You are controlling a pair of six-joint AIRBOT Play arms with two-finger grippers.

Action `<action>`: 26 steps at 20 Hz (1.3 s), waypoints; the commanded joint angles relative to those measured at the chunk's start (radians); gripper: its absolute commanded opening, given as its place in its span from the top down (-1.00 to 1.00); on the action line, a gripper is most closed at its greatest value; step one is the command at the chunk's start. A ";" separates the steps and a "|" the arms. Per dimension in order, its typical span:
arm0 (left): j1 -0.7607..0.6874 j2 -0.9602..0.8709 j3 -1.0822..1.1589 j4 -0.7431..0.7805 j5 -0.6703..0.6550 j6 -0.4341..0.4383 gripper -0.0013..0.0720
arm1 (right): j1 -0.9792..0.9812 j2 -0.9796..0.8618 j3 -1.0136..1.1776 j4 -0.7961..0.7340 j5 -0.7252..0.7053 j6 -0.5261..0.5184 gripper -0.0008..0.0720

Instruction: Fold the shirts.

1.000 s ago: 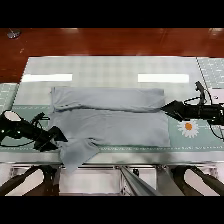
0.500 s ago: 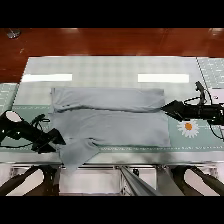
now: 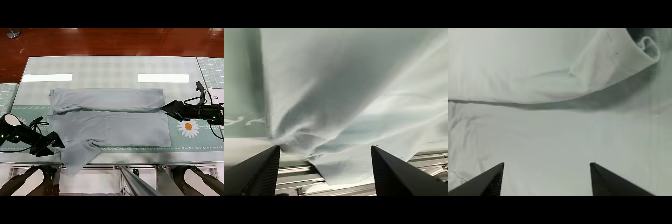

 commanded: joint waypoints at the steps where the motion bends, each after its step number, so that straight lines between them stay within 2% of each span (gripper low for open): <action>1: -0.016 0.003 -0.014 -0.048 0.091 -0.013 -0.88 | 0.000 0.001 -0.001 0.001 -0.008 0.002 -0.73; 2: -0.028 0.002 -0.014 -0.055 0.113 -0.013 -0.50 | 0.000 0.001 -0.001 0.002 -0.010 0.004 -0.73; 3: -0.038 0.002 -0.014 -0.056 0.130 -0.010 0.35 | 0.000 0.001 -0.001 0.002 -0.011 0.007 -0.73; 4: -0.044 0.002 -0.011 -0.062 0.149 -0.003 0.91 | -0.001 0.001 -0.001 0.001 -0.011 0.010 -0.73; 7: -0.042 0.002 0.044 -0.058 0.131 0.034 0.91 | -0.023 0.001 0.008 -0.015 0.003 0.011 -0.73; 10: -0.042 0.003 0.134 -0.058 0.086 0.045 0.91 | -0.135 0.001 0.045 -0.074 0.095 0.040 -0.73; 11: -0.042 0.003 0.148 -0.062 0.080 0.045 0.91 | -0.169 0.001 0.046 -0.132 0.129 0.066 -0.73; 14: -0.044 0.002 0.150 -0.104 0.081 0.068 0.91 | -0.175 0.001 0.022 -0.430 0.217 0.234 -0.73; 16: -0.044 0.002 0.150 -0.114 0.080 0.074 0.91 | -0.155 0.001 -0.024 -0.512 0.230 0.293 -0.73; 20: -0.044 0.003 0.146 -0.122 0.069 0.074 0.91 | -0.033 0.000 -0.108 -0.557 0.218 0.317 -0.73; 26: -0.044 0.002 0.145 -0.122 0.070 0.074 0.91 | 0.058 0.000 -0.109 -0.514 0.168 0.339 -0.73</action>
